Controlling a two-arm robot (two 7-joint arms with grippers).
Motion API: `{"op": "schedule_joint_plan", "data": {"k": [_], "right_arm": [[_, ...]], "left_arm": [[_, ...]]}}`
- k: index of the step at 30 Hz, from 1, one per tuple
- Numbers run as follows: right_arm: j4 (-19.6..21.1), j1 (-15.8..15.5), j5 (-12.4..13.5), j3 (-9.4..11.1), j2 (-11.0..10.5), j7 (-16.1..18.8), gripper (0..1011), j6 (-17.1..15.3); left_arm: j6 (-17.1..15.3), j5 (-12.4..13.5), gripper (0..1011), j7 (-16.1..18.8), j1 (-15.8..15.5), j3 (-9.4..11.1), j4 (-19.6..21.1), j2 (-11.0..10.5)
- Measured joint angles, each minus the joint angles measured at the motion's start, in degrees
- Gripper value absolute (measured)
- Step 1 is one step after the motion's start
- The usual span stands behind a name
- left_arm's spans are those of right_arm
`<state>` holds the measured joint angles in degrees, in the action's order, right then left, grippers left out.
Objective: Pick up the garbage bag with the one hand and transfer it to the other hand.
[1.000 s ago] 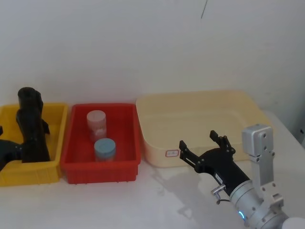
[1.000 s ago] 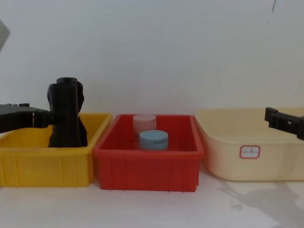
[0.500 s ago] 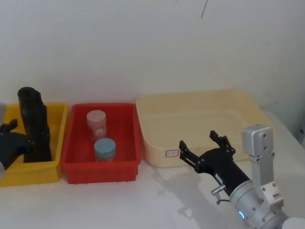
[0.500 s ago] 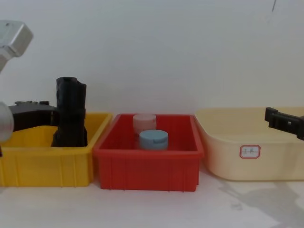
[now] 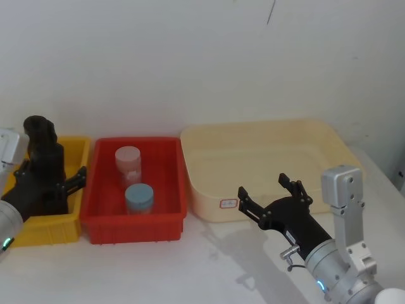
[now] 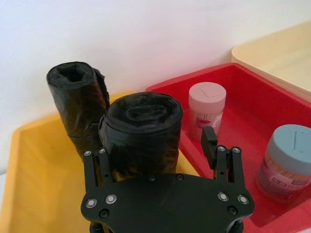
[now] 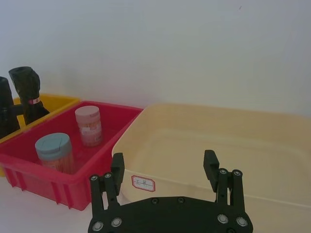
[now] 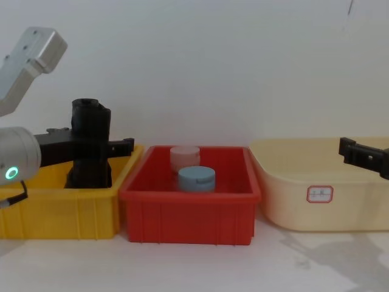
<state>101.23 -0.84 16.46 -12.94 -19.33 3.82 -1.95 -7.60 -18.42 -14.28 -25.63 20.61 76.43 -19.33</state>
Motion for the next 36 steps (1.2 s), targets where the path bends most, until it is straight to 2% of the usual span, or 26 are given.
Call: {"op": "schedule_joint_plan", "data": {"k": [4, 8, 9, 12, 13, 15, 17, 21, 28, 36], "right_arm": [[0.0, 0.0, 0.0, 0.0, 0.0, 0.0, 1004, 0.0], [0.0, 0.0, 0.0, 0.0, 0.0, 0.0, 1004, 0.0], [0.0, 0.0, 0.0, 0.0, 0.0, 0.0, 1004, 0.0], [0.0, 0.0, 0.0, 0.0, 0.0, 0.0, 1004, 0.0], [0.0, 0.0, 0.0, 0.0, 0.0, 0.0, 1004, 0.0], [0.0, 0.0, 0.0, 0.0, 0.0, 0.0, 1004, 0.0], [0.0, 0.0, 0.0, 0.0, 0.0, 0.0, 1004, 0.0], [0.0, 0.0, 0.0, 0.0, 0.0, 0.0, 1004, 0.0], [0.0, 0.0, 0.0, 0.0, 0.0, 0.0, 1004, 0.0], [0.0, 0.0, 0.0, 0.0, 0.0, 0.0, 1004, 0.0]], "left_arm": [[0.23, 0.09, 970, -0.5, -0.31, 0.18, -0.43, 0.26], [0.4, 0.15, 874, -0.85, -0.53, 0.3, -0.7, 0.44], [0.43, 0.16, 824, -0.92, -0.56, 0.32, -0.75, 0.47], [0.51, 0.19, 774, -1.14, -0.68, 0.41, -0.93, 0.58], [0.56, 0.2, 717, -1.24, -0.75, 0.43, -1.0, 0.62], [0.59, 0.21, 684, -1.29, -0.79, 0.46, -1.08, 0.66], [0.62, 0.23, 603, -1.38, -0.84, 0.49, -1.14, 0.72], [0.67, 0.26, 546, -1.51, -0.93, 0.52, -1.26, 0.78], [0.67, 0.36, 504, -1.7, -0.99, 0.48, -1.23, 0.85], [0.13, 0.17, 460, -3.85, -2.31, 0.21, 0.3, 0.27]]}}
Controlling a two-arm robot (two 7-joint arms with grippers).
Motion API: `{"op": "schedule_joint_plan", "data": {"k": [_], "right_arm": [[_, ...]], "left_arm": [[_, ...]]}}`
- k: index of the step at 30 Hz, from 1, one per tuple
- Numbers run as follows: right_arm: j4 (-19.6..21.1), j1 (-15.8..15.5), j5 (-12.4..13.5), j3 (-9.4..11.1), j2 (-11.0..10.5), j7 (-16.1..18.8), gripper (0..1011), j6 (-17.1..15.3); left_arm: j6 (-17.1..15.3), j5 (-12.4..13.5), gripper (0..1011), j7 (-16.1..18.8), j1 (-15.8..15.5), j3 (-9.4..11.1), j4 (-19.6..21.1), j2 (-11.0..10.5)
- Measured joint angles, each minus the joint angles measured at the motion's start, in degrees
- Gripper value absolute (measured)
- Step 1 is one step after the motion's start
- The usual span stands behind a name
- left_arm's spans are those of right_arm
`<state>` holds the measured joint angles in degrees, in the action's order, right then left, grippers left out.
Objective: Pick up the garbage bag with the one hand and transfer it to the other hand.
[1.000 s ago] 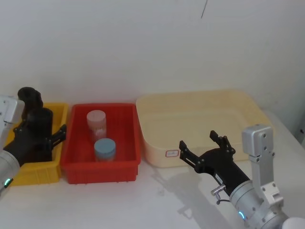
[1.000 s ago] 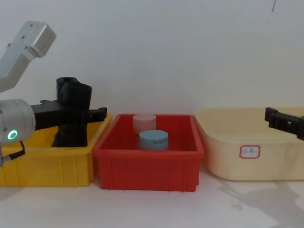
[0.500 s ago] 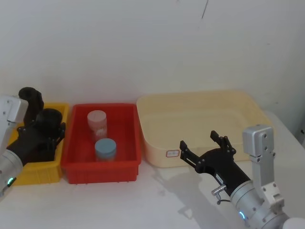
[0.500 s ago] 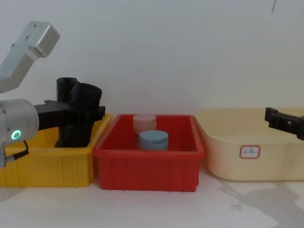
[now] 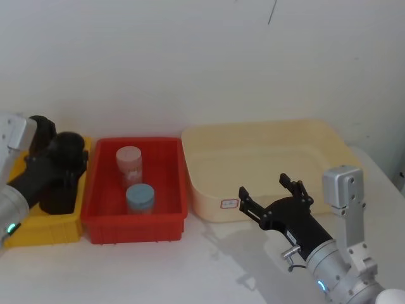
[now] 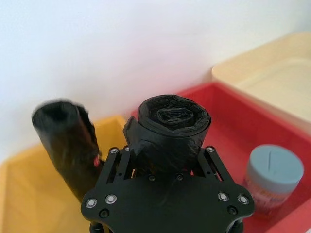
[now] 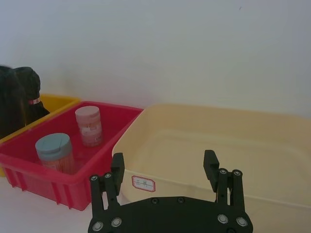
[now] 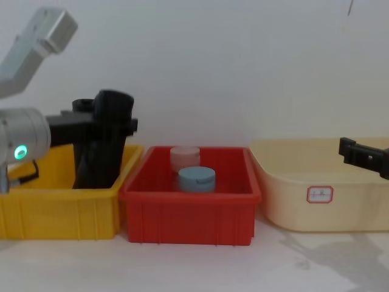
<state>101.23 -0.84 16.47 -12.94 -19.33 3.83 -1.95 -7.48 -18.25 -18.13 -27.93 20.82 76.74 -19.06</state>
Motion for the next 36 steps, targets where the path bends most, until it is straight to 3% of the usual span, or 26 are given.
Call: {"op": "schedule_joint_plan", "data": {"k": [8, 18, 26, 36], "right_arm": [[0.0, 0.0, 0.0, 0.0, 0.0, 0.0, 1004, 0.0], [0.0, 0.0, 0.0, 0.0, 0.0, 0.0, 1004, 0.0], [0.0, 0.0, 0.0, 0.0, 0.0, 0.0, 1004, 0.0], [0.17, 0.84, 0.06, -0.16, -0.35, 1.27, 1004, -0.4]], "left_arm": [[-1.2, -0.95, 431, -2.62, -2.69, -0.53, 1.83, -0.82], [-2.7, -4.14, 429, -8.09, -8.64, -1.0, 2.65, -0.78], [-3.53, -7.13, 429, -12.09, -12.39, -0.18, 1.21, 1.18], [-6.26, -11.54, 429, -15.94, -14.88, 0.95, -1.45, 4.27]]}}
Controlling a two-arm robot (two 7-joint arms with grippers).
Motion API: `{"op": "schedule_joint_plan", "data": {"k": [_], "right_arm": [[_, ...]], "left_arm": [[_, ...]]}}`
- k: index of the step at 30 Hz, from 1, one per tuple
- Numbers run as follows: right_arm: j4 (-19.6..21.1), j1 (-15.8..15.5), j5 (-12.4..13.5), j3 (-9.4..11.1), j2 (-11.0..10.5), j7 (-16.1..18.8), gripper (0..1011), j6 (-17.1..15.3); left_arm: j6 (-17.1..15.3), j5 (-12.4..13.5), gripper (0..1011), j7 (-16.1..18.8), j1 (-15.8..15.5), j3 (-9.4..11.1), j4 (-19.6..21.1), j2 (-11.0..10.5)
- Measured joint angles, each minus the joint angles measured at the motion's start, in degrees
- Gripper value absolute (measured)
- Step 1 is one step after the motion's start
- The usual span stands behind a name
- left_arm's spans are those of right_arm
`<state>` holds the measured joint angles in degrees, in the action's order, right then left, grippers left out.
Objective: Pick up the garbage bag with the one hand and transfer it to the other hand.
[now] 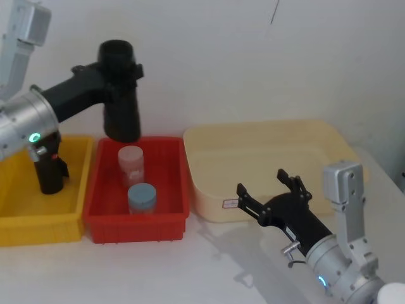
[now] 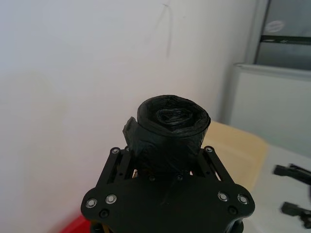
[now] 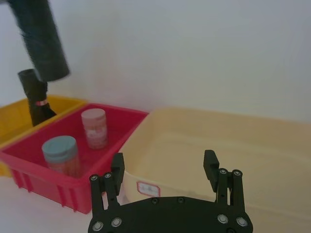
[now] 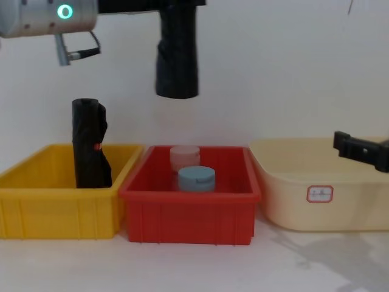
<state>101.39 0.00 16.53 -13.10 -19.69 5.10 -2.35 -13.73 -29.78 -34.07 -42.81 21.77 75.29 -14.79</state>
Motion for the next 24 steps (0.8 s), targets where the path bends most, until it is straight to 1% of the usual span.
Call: {"op": "schedule_joint_plan", "data": {"k": [8, 9, 12, 14, 15, 19, 24], "right_arm": [[0.38, 3.26, -0.44, -1.29, -1.0, 3.47, 1004, -0.69], [0.39, 3.78, -0.59, -1.54, -1.1, 3.79, 1004, -0.71], [0.4, 5.94, -1.53, -2.77, -1.34, 5.52, 1004, -0.86], [0.36, 6.76, -1.91, -3.26, -1.39, 6.12, 1004, -0.96], [0.23, 7.57, -2.35, -3.83, -1.4, 6.8, 1004, -1.1], [-0.3, 9.64, -3.31, -5.07, -1.29, 8.18, 1004, -1.42], [-1.11, 11.43, -4.29, -6.23, -1.03, 9.35, 1004, -1.71]], "left_arm": [[-2.57, -3.11, 429, -2.99, -0.96, 1.64, -2.59, 2.51], [-2.57, -3.11, 429, -2.99, -0.96, 1.64, -2.59, 2.51], [-3.35, -3.97, 429, -4.01, -1.34, 2.44, -3.59, 3.4], [-3.8, -4.38, 429, -4.55, -1.6, 2.96, -4.15, 3.94], [-3.92, -4.49, 429, -4.69, -1.69, 3.13, -4.31, 4.09], [-4.43, -4.97, 429, -5.33, -2.12, 3.87, -5.06, 4.67], [-4.92, -5.44, 429, -6.01, -2.73, 4.69, -5.91, 5.21]]}}
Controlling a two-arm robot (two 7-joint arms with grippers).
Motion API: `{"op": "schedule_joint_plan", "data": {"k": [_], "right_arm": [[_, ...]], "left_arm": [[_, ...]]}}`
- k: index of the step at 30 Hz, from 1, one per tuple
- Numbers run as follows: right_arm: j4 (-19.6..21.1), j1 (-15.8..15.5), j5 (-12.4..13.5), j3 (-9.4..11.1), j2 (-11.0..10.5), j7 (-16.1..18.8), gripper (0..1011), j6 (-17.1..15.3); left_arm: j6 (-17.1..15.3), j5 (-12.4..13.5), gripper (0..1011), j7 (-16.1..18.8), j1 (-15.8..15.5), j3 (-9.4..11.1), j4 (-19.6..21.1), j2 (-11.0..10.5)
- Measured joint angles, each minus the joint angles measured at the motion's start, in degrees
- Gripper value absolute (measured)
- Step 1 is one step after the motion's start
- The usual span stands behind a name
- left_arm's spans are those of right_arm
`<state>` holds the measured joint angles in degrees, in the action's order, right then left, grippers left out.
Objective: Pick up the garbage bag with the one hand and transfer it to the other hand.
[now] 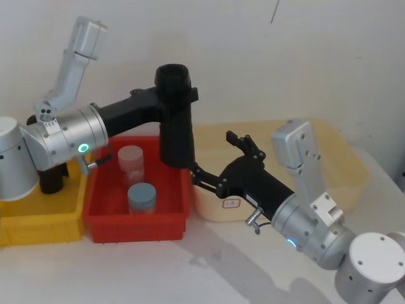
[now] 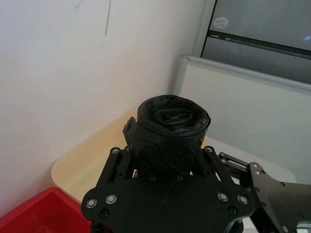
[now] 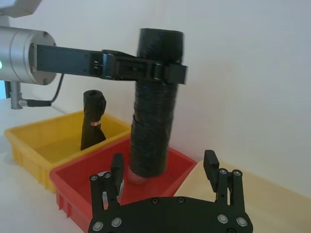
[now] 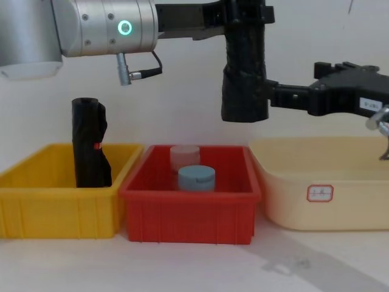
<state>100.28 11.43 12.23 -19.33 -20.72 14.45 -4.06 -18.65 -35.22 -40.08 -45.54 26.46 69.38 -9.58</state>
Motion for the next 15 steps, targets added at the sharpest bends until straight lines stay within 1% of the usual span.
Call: {"op": "schedule_joint_plan", "data": {"k": [5, 15], "right_arm": [[-1.15, 1.5, -0.95, -0.76, 0.43, 0.68, 1004, -0.31], [-3.6, 3.69, -2.01, -1.26, 1.69, 1.13, 1004, -1.05]], "left_arm": [[-0.27, -0.28, 429, -0.54, -0.48, 0.62, -0.56, 0.26], [-0.63, -0.95, 429, -1.94, -1.37, 1.78, -1.51, 0.59]]}}
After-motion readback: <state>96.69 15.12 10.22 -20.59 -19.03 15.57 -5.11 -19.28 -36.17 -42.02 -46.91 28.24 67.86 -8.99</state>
